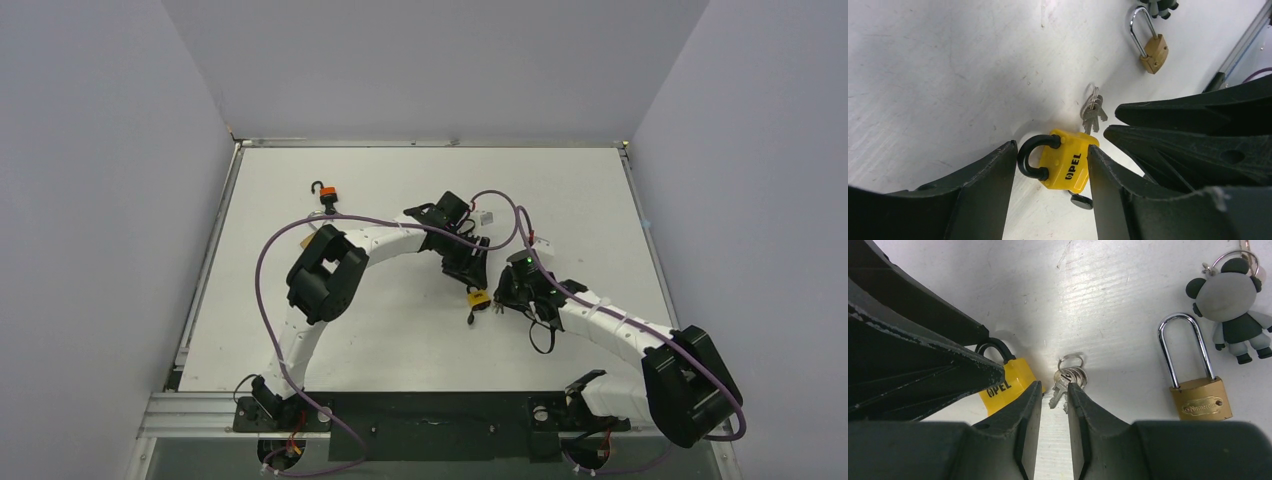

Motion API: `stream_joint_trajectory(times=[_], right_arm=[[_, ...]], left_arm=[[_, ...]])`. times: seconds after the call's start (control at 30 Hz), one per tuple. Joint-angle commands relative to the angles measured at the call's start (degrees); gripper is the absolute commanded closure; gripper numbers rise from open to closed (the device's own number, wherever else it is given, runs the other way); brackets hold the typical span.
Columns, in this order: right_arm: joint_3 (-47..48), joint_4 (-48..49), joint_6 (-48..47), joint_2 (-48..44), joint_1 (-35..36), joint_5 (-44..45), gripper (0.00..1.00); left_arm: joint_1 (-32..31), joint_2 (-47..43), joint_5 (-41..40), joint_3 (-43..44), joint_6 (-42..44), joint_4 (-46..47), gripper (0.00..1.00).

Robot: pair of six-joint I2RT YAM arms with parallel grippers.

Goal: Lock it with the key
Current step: Place the lock at the center of the board.

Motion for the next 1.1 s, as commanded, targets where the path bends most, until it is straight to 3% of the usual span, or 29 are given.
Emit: stream_joint_trajectory(times=[0.0, 0.23, 0.4, 0.53, 0.7, 0.77, 0.9, 1.07], right_arm=[[2.4, 3.1, -0.7, 0.2, -0.3, 0.8, 0.75], [3.5, 2.7, -1.6, -2.0, -0.4, 0.0, 0.64], [5.0, 1.4, -2.5, -4.1, -0.3, -0.1, 0.39], [5.9, 0.8, -3.2, -4.8, -0.2, -0.4, 0.29], [6.8, 0.7, -3.6, -4.7, 0.0, -1.1, 0.27], [7.1, 1.0, -3.6, -4.5, 0.0, -1.2, 0.27], [7.3, 1.4, -3.5, -4.3, 0.2, -1.7, 0.27], [7.0, 2.5, -3.5, -3.9, 0.4, -3.1, 0.26]], left_arm=[[0.7, -2.5, -4.4, 3.0, 1.0, 0.2, 0.48], [3.0, -10.7, -15.9, -1.5, -0.1, 2.1, 0.47], [5.5, -18.1, -24.0, -4.9, -1.1, 2.2, 0.47], [8.5, -23.9, -31.6, -8.4, -4.5, 0.5, 0.46], [13.1, -29.4, -45.9, -11.7, -8.8, -4.6, 0.46], [16.5, -30.6, -48.1, -12.8, -9.8, -6.4, 0.46], [23.7, -33.2, -50.6, -16.9, -10.2, -6.9, 0.47], [33.6, -34.2, -48.1, -22.8, -13.6, -5.5, 0.46]])
